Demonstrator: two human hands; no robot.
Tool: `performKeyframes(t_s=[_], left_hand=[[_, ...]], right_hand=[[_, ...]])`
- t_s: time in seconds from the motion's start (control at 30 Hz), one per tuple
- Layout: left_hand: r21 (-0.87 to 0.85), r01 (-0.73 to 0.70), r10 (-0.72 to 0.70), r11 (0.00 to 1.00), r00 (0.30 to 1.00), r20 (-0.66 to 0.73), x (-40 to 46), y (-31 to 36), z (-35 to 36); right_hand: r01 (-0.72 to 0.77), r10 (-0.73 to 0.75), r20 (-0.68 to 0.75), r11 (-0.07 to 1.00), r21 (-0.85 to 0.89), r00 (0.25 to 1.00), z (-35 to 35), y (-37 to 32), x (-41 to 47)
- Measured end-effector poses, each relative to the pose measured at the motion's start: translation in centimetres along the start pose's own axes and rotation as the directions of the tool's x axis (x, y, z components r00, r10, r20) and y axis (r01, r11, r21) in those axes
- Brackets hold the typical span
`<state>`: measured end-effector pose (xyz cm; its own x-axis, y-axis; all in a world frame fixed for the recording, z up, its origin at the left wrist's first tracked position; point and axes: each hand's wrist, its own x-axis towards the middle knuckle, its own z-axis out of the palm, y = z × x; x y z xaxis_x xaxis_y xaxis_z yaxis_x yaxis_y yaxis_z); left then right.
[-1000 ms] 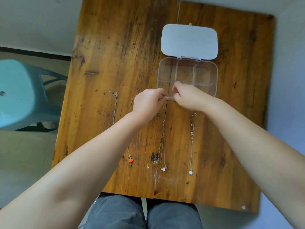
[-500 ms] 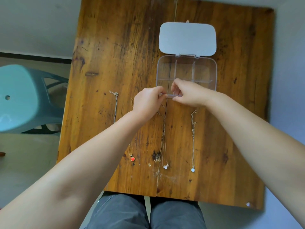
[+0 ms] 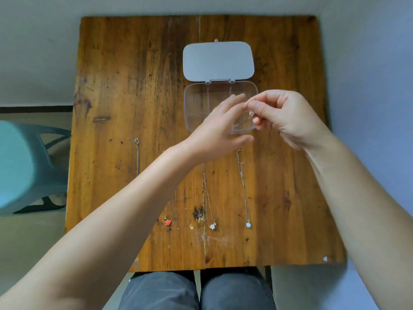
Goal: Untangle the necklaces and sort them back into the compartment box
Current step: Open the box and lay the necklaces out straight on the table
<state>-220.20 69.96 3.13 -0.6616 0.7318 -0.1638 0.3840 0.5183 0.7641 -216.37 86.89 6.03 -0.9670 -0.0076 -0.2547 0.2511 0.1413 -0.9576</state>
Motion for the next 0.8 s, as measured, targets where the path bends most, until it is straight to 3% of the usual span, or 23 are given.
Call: performKeyframes(t_s=[0.1,0.23,0.33,0.43,0.57,0.67,0.8], left_hand=[[-0.327,0.063,-0.022,0.943,0.992,0.126,1.3,2.6,0.6],[-0.388,0.126,-0.035,0.913,0.972,0.234,3.1,2.9,1.4],[-0.354,0.184,-0.057,0.917,0.939,0.340,4.8,3.0,2.5],[-0.220,0.215,-0.115,0.952,0.911,0.395,7.7,3.6,4.4],[-0.046,0.130,-0.108,0.990,0.938,0.329,11.6,4.5,7.8],[0.197,-0.048,-0.020,0.979,0.943,0.332,13.2,4.4,10.7],[0.606,-0.208,0.024,0.768,0.955,0.297,13.3,3.5,14.1]], right_hand=[[-0.022,0.031,-0.140,0.997,0.068,0.990,-2.3,1.1,-2.7],[-0.120,0.191,-0.268,0.958,0.261,0.944,-5.3,4.5,-7.9],[-0.264,0.394,-0.372,0.897,0.355,0.840,-5.5,7.9,-11.3],[-0.403,0.596,-0.479,0.797,0.449,0.644,-4.1,11.7,-14.3],[-0.466,0.754,-0.458,0.653,0.597,0.471,-1.0,15.5,-17.8],[-0.560,0.735,-0.510,0.675,0.481,0.447,1.1,17.0,-19.2],[-0.664,0.630,-0.598,0.718,0.208,0.494,2.3,17.6,-19.2]])
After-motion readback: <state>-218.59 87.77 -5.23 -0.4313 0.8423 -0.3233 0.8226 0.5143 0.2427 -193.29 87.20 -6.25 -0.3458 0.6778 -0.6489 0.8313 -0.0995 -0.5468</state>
